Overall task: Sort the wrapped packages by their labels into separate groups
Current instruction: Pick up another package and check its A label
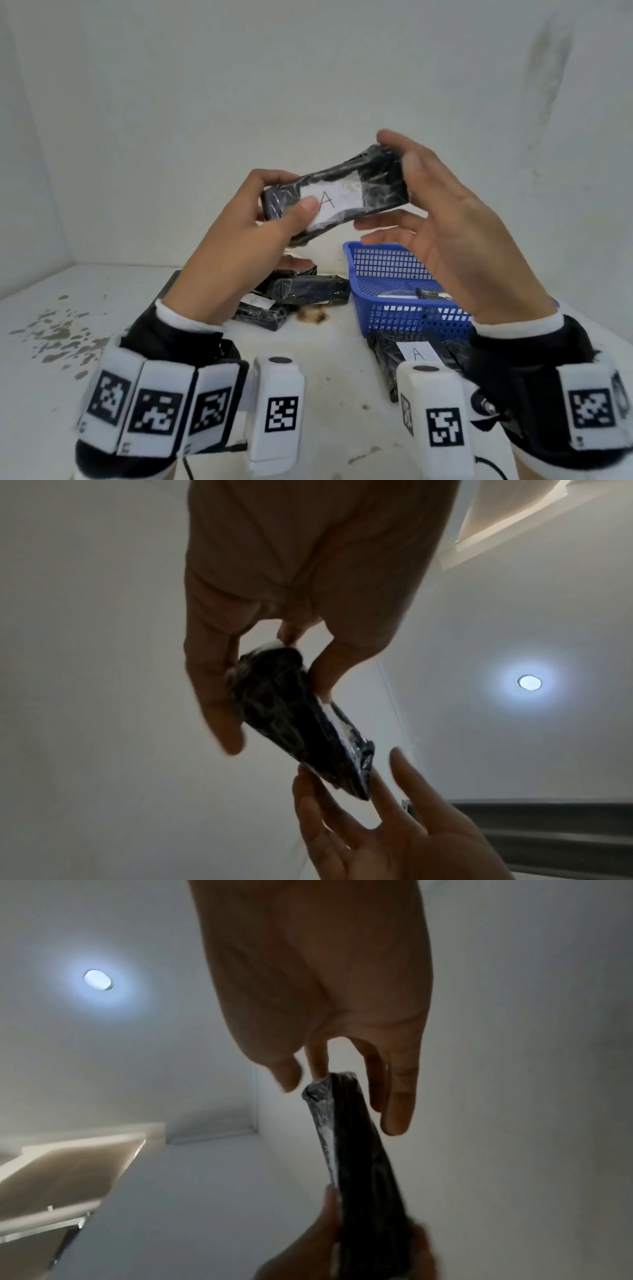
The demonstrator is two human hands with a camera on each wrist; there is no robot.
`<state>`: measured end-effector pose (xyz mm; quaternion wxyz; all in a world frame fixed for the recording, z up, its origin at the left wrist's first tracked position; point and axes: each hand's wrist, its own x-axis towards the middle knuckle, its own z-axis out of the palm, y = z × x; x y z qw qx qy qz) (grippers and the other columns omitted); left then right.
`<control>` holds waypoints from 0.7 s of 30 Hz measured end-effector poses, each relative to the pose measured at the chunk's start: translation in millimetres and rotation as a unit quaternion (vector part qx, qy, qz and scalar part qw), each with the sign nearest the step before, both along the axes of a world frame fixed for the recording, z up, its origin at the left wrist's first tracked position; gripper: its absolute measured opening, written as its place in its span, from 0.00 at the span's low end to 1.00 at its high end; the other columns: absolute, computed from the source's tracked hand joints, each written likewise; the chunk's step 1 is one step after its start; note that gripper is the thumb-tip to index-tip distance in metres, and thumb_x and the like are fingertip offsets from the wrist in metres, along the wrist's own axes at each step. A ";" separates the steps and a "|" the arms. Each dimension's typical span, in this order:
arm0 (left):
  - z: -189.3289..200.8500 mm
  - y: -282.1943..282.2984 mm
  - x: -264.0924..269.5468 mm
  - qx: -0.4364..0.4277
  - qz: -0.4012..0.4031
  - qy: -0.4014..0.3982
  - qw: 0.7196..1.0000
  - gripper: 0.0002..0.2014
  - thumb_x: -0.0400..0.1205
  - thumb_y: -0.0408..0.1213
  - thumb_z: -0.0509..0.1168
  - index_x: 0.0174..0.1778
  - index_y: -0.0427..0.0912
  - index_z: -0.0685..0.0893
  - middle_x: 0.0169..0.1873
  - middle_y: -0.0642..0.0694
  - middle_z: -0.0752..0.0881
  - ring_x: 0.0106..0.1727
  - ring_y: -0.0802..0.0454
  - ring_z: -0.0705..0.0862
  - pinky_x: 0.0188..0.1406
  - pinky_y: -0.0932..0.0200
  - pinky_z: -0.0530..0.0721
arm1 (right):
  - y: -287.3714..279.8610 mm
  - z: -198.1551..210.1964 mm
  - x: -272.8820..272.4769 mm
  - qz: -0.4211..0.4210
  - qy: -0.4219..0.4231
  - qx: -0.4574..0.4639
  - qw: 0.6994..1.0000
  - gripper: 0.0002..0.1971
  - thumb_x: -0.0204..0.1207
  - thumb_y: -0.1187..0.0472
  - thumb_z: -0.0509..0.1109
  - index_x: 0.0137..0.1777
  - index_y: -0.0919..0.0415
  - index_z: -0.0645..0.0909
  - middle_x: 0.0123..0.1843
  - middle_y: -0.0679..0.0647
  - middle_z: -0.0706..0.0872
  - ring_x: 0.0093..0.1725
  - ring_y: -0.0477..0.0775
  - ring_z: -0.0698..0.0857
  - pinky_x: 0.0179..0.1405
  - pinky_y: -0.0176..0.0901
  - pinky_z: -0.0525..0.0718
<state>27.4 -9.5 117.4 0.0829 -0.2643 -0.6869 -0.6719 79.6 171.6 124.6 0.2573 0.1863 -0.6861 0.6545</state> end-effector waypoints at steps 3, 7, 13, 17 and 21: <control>1.3 -1.0 -3.4 0.023 0.032 0.013 0.999 0.14 0.78 0.47 0.72 0.57 0.49 0.81 0.47 0.40 0.87 0.39 0.50 0.91 0.49 0.44 0.90 | 1.7 -1.5 -1.6 -0.088 0.019 0.055 0.994 0.16 0.80 0.55 0.74 0.67 0.50 0.83 0.54 0.52 0.90 0.43 0.50 0.92 0.50 0.41 0.88; 2.2 -5.5 -4.8 0.026 0.013 0.009 1.000 0.17 0.76 0.45 0.75 0.58 0.45 0.84 0.51 0.40 0.90 0.44 0.47 0.92 0.59 0.43 0.86 | 0.8 -3.0 -0.6 -0.099 0.022 0.087 0.991 0.18 0.78 0.61 0.76 0.66 0.48 0.85 0.56 0.56 0.90 0.45 0.47 0.92 0.54 0.37 0.88; 0.9 -5.6 -7.1 0.017 0.018 0.035 0.999 0.17 0.74 0.45 0.77 0.55 0.48 0.83 0.44 0.44 0.90 0.42 0.47 0.90 0.48 0.48 0.90 | -0.5 -5.2 -2.8 -0.084 0.011 0.096 0.992 0.17 0.68 0.60 0.82 0.56 0.48 0.87 0.55 0.52 0.91 0.50 0.49 0.92 0.62 0.44 0.88; -1.8 -2.6 -8.6 0.001 0.038 0.056 0.998 0.13 0.77 0.47 0.72 0.49 0.43 0.81 0.41 0.48 0.89 0.38 0.53 0.87 0.37 0.54 0.88 | 0.4 -5.9 -4.0 -0.083 0.015 0.096 0.992 0.12 0.68 0.62 0.82 0.51 0.51 0.87 0.44 0.46 0.91 0.41 0.43 0.90 0.49 0.34 0.88; -4.3 -0.2 -9.3 -0.012 0.057 0.075 0.996 0.13 0.76 0.49 0.72 0.44 0.45 0.80 0.38 0.48 0.89 0.31 0.53 0.85 0.27 0.64 0.82 | 3.4 -5.1 -3.0 -0.109 0.013 0.106 0.988 0.06 0.75 0.60 0.78 0.51 0.50 0.89 0.49 0.54 0.92 0.42 0.45 0.92 0.49 0.35 0.88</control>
